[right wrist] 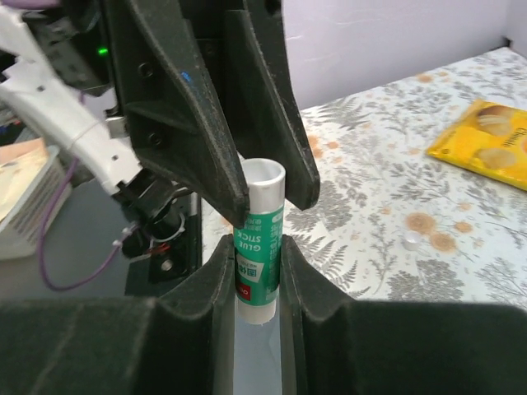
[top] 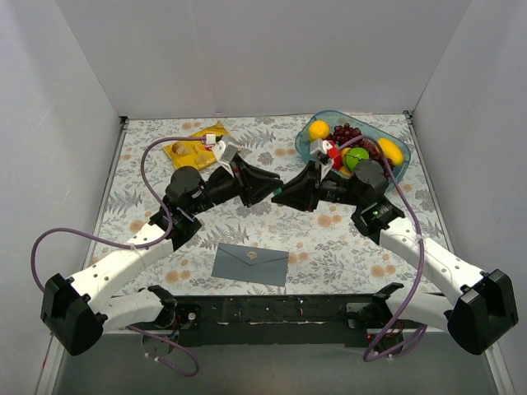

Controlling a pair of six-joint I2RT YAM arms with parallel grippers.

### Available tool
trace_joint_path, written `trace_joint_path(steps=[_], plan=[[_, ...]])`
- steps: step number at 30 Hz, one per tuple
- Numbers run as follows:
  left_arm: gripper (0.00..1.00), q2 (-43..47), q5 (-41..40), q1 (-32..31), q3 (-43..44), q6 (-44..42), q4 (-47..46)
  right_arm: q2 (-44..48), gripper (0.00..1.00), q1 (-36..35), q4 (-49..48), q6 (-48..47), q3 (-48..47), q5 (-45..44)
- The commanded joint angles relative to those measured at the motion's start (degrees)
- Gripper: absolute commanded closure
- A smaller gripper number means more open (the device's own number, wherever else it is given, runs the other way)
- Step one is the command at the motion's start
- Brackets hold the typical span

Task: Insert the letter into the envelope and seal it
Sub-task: Screw the solid glue.

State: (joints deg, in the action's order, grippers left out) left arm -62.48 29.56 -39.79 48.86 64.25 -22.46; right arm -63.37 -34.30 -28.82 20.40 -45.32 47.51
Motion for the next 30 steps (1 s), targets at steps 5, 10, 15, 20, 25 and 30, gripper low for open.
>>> trace_joint_path(steps=[5,10,15,20,25,30], plan=[[1.00,-1.76,-25.32,-2.82,8.26,-8.43,14.10,-2.19,0.99,-4.71,11.58,-5.54,-9.95,-24.27],[1.00,-5.28,-40.88,-10.02,12.31,-13.53,17.62,-3.60,0.99,-9.02,14.31,-7.48,-12.42,-33.95],[1.00,-6.69,-46.43,-12.15,13.54,-12.66,18.50,-3.78,0.99,-11.13,15.81,-8.54,-13.30,-39.77],[0.29,-0.30,-47.41,-12.15,8.01,-10.02,12.89,-0.88,0.99,-10.79,13.00,-9.33,-10.32,-37.67],[0.03,6.39,-43.28,-11.63,3.00,-10.90,7.62,2.90,0.99,-9.56,10.81,-11.35,-6.46,-33.63],[0.02,10.70,-41.60,-10.31,1.24,-9.85,8.83,4.84,0.99,-6.22,9.75,-10.04,-4.34,-29.41]])
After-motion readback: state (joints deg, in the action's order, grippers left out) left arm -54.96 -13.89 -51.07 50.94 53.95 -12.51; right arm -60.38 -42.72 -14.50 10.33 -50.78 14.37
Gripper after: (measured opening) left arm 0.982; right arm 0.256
